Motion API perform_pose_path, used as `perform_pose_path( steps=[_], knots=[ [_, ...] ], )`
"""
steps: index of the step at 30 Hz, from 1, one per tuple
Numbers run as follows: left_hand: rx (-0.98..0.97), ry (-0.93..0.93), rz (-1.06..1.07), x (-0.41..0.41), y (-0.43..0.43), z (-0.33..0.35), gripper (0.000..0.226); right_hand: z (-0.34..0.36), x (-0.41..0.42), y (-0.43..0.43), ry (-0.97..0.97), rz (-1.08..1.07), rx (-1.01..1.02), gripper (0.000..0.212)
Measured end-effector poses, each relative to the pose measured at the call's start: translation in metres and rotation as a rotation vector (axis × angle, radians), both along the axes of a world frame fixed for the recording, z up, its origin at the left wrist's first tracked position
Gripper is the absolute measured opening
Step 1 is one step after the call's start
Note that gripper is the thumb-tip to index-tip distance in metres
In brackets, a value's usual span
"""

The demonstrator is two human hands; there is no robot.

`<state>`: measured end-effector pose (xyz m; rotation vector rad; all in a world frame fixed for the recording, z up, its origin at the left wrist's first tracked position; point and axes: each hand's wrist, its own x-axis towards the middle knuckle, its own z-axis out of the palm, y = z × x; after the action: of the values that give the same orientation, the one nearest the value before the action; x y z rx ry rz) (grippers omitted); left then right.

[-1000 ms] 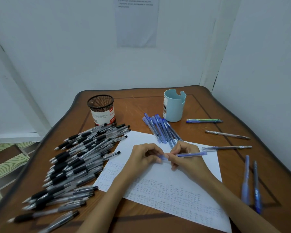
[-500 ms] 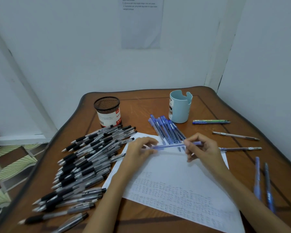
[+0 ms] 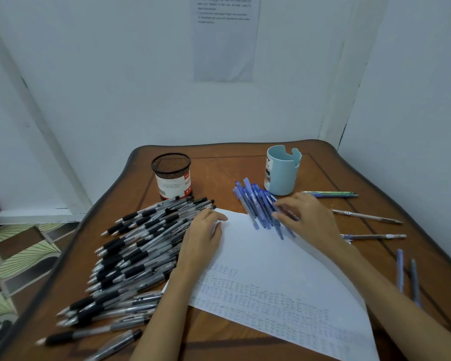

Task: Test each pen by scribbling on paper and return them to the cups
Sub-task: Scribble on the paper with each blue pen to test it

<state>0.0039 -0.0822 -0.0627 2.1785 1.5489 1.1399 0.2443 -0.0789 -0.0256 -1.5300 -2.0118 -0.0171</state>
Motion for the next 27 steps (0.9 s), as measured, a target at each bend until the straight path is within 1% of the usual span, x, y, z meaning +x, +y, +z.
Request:
perform_pose_path(
  steps=[1,3,5,7,8,9,10,12,13,15,16,18,20,21,23,24,25,27],
  knots=[
    [0.003,0.007,-0.001,0.000,0.000,0.000,0.020,0.005,0.010,-0.007,0.019,-0.024,0.006,0.028],
    [0.011,0.019,-0.003,0.001,-0.001,0.000,0.020,0.011,0.038,-0.019,0.009,-0.101,-0.072,0.020],
    [0.014,0.023,-0.003,0.001,-0.001,0.001,0.021,0.014,0.069,-0.028,-0.068,-0.181,-0.240,0.021],
    [0.013,0.020,-0.005,0.001,-0.001,0.001,0.021,0.015,0.092,-0.037,-0.143,-0.232,-0.443,0.029],
    [0.014,0.018,-0.007,0.001,0.000,0.001,0.021,0.016,0.099,-0.041,-0.148,-0.233,-0.514,0.033],
    [0.015,0.019,-0.011,0.001,0.000,0.000,0.021,0.014,0.105,-0.044,-0.125,-0.221,-0.537,0.032],
    [0.017,0.019,-0.015,0.001,0.001,-0.001,0.021,0.012,0.107,-0.045,-0.099,-0.210,-0.522,0.027],
    [0.020,0.011,-0.016,0.000,0.002,-0.002,0.021,0.006,0.106,-0.047,-0.080,-0.210,-0.398,0.016],
    [0.024,-0.005,-0.016,0.000,0.002,-0.002,0.021,0.003,0.102,-0.048,-0.035,-0.219,-0.315,0.015],
    [0.060,-0.065,-0.010,0.001,0.001,0.000,0.022,0.002,0.085,-0.050,0.124,-0.178,-0.122,0.014],
    [0.086,-0.105,0.001,0.001,0.000,0.002,0.023,0.004,0.073,-0.051,0.163,-0.120,-0.018,0.016],
    [0.130,-0.172,0.031,0.000,-0.001,0.006,0.025,0.007,0.046,-0.051,0.137,0.014,0.084,0.021],
    [0.163,-0.199,0.063,-0.002,-0.001,0.009,0.025,0.004,0.020,-0.053,0.138,0.104,0.043,0.022],
    [0.176,-0.205,0.074,-0.004,0.000,0.009,0.025,0.002,0.009,-0.054,0.132,0.107,0.016,0.022],
    [0.190,-0.201,0.077,-0.005,0.000,0.009,0.024,-0.002,-0.008,-0.058,0.039,0.046,-0.011,0.027],
    [0.186,-0.189,0.073,-0.006,0.000,0.009,0.024,-0.002,-0.013,-0.059,-0.027,0.004,-0.059,0.029],
    [0.176,-0.175,0.068,-0.006,0.000,0.008,0.024,-0.001,-0.016,-0.059,-0.097,-0.034,-0.136,0.033],
    [0.149,-0.150,0.060,-0.006,0.001,0.006,0.024,0.007,-0.016,-0.057,-0.257,-0.085,-0.377,0.044]
  ],
)
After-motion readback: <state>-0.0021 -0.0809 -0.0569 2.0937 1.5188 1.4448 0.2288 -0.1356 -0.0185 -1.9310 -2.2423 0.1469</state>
